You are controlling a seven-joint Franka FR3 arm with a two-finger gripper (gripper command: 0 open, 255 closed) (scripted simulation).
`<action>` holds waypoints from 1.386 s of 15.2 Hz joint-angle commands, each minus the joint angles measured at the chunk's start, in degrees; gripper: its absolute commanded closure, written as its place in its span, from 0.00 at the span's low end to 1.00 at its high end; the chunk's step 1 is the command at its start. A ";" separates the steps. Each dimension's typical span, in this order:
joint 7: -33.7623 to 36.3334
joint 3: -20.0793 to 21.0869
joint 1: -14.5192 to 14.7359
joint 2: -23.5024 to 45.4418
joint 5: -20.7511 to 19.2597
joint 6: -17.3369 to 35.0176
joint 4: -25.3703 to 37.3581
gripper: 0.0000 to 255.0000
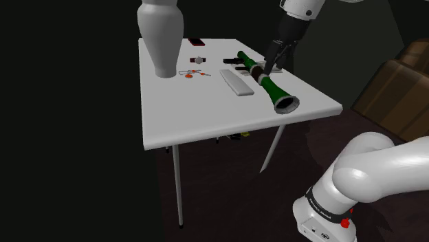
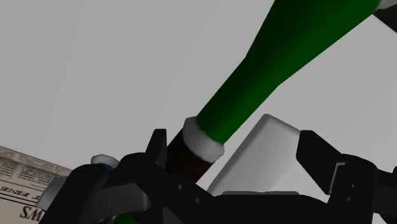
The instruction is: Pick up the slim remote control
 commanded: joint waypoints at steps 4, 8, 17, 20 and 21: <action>9.05 3.68 -1.71 7.44 1.08 1.10 4.23 0.00; 20.92 7.63 -3.96 18.01 1.40 1.56 11.37 0.00; 31.33 10.08 -5.46 27.59 0.83 4.80 14.89 0.00; 31.32 10.13 -5.43 27.54 0.87 6.78 12.85 0.00; 31.32 10.13 -5.43 27.54 0.86 6.78 12.86 0.00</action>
